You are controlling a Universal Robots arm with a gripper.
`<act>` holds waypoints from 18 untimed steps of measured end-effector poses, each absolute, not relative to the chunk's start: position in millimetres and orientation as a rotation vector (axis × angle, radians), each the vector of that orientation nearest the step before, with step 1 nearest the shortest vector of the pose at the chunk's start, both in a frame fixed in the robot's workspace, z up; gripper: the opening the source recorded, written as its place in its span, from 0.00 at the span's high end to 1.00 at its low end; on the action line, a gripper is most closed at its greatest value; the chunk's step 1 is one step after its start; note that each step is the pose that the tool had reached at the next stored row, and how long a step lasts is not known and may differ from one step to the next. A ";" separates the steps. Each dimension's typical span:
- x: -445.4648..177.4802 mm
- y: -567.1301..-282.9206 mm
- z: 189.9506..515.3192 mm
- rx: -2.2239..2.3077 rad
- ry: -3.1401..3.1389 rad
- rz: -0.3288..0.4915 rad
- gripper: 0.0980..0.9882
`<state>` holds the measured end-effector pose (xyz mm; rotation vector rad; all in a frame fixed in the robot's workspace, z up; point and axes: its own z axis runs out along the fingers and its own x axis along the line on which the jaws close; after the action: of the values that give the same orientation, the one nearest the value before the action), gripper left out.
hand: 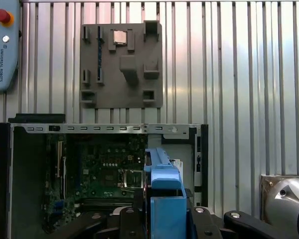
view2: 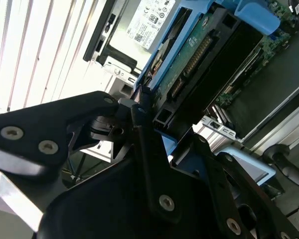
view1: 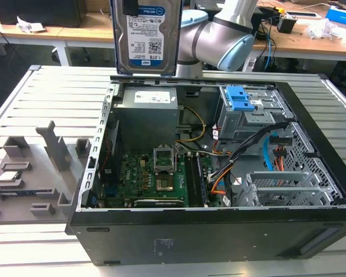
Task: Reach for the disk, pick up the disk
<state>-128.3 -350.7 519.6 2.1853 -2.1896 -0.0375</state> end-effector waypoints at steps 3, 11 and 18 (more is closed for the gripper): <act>-118.3 -350.5 519.6 2.185 -2.190 -0.038 0.70; -97.3 -350.2 519.6 2.185 -2.189 -0.038 0.70; -79.3 -349.9 519.6 2.185 -2.189 -0.039 0.70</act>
<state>-79.3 -349.9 519.6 2.1849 -2.1890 -0.0385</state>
